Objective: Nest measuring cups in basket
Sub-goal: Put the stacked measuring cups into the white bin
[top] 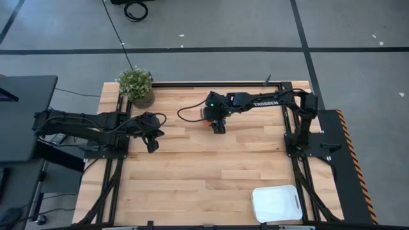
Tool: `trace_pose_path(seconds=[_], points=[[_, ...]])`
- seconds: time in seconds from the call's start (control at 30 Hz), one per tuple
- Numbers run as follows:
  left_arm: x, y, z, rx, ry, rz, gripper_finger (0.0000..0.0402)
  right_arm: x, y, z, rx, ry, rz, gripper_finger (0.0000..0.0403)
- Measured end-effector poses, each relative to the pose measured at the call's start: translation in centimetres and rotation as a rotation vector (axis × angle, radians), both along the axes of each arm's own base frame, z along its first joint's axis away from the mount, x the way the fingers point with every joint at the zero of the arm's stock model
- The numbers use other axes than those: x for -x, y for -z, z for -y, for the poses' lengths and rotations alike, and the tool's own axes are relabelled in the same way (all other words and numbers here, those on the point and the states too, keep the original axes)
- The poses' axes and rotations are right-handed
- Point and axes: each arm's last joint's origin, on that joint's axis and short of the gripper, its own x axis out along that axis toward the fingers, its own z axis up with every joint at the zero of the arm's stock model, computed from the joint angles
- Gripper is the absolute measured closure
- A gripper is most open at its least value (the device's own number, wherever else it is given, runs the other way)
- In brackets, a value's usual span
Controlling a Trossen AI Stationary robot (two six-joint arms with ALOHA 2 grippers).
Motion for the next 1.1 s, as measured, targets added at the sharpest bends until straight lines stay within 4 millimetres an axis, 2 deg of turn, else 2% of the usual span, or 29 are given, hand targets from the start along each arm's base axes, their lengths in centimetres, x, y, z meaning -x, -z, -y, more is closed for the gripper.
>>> trace_pose_path(seconds=[0.4,1.1], points=[[-0.3,-0.3,0.0,0.0,0.0,0.04,0.0388,-0.3,2.0,1.0,-0.014,0.014,-0.046,0.0117],[-0.3,-0.3,0.0,0.0,0.001,0.045,0.0388,-0.3,2.6,1.2,-0.037,-0.048,-0.057,0.0117]])
